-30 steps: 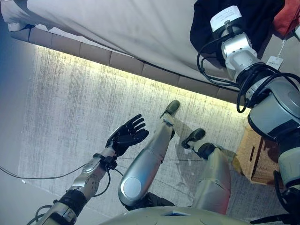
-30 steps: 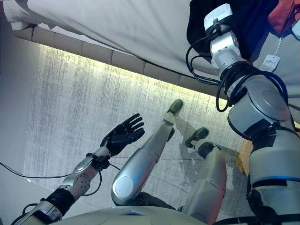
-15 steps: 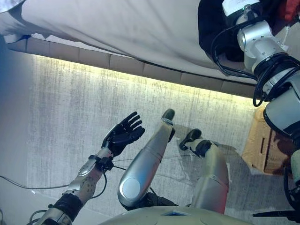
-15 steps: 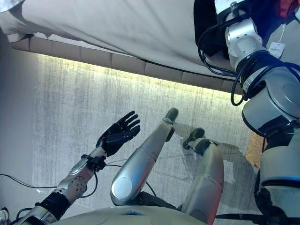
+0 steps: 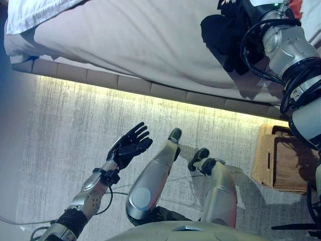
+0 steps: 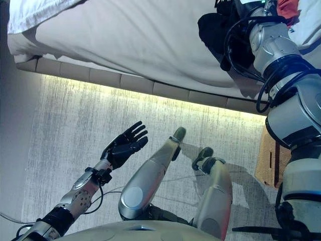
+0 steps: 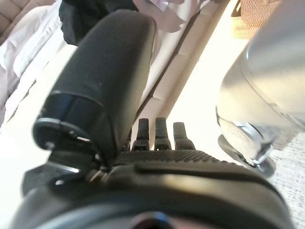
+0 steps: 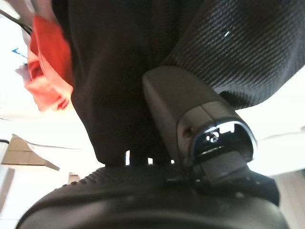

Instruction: Pick up the clothes from the bed and place them into the basket

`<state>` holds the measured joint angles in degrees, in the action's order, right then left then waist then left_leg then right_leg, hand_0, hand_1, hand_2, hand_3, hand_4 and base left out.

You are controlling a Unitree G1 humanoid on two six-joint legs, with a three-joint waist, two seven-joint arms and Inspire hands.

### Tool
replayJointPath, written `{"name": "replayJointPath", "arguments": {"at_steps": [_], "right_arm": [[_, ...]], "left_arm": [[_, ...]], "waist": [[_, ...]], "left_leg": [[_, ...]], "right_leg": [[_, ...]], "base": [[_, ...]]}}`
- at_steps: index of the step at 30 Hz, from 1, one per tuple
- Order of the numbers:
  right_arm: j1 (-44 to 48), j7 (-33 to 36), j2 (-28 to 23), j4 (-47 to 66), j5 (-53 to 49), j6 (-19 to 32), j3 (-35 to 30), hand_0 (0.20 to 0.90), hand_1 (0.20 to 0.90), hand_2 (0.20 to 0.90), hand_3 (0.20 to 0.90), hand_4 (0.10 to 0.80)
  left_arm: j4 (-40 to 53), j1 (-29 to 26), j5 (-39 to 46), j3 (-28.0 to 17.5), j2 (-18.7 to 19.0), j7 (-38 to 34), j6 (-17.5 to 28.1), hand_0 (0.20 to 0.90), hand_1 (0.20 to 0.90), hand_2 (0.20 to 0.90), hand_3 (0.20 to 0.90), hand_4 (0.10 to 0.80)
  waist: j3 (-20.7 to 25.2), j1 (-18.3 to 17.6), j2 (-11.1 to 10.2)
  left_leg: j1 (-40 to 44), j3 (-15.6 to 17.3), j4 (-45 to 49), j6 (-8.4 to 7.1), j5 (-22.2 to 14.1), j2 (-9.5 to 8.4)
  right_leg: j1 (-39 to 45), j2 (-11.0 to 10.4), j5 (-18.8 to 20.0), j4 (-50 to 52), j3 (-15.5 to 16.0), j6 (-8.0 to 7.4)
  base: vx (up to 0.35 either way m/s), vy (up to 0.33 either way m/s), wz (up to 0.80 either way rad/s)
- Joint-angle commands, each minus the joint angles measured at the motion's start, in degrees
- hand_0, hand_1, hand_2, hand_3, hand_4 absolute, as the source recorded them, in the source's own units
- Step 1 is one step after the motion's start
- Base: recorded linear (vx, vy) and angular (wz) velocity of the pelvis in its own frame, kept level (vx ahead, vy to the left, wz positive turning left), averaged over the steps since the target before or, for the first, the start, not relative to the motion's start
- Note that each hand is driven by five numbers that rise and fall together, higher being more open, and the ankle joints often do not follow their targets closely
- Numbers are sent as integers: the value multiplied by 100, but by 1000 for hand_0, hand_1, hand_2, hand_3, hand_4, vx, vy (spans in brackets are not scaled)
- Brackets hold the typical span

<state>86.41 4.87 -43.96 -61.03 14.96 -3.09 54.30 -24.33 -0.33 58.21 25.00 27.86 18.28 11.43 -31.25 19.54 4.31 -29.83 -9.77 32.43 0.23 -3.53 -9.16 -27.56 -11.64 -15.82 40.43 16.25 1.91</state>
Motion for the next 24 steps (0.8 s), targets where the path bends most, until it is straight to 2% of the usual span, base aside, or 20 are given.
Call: {"name": "replayJointPath", "arguments": {"at_steps": [1,7,11,17,24], "right_arm": [[426,751,-574,663,-1141,566,-439,300,300,300,200,100],[325,741,-592,839,-2536,1071,-1093,300,300,300,200,100],[127,804,-837,1271,-3382,1286,-1625,300,300,300,200,100],[-100,699,-1281,1648,-4160,1478,-2098,300,300,300,200,100],[253,576,-1985,1228,-4577,1551,-1920,300,300,300,200,100]], "left_arm": [[30,180,-382,-7,-68,39,178,900,900,900,900,800],[-322,209,-622,59,-249,-77,52,900,900,900,900,800],[-512,364,-878,51,-361,-247,-127,900,900,900,900,800],[-825,428,-915,40,-447,-474,-203,900,900,900,900,800],[-1521,249,-676,-3,-609,-445,-177,900,900,900,900,800]], "waist": [[777,23,-241],[1248,-69,-448],[1791,-328,-633],[2434,-787,-765],[2861,-1271,-860]], "left_leg": [[405,6,-211,8,-188,63],[1296,-109,-966,-68,-81,192],[2050,9,-1710,-83,161,298],[2677,333,-2442,-20,188,415],[3178,706,-3239,-31,323,606]], "right_leg": [[823,349,312,-557,381,23],[1807,536,515,-1671,343,-43],[2492,673,920,-2656,262,-116],[2817,785,1275,-3242,-192,-235],[2953,886,1635,-3793,-716,-379]], "base": [[109,10,-8],[132,-23,-6],[108,11,-7],[87,5,-21],[28,-18,-37]]}}
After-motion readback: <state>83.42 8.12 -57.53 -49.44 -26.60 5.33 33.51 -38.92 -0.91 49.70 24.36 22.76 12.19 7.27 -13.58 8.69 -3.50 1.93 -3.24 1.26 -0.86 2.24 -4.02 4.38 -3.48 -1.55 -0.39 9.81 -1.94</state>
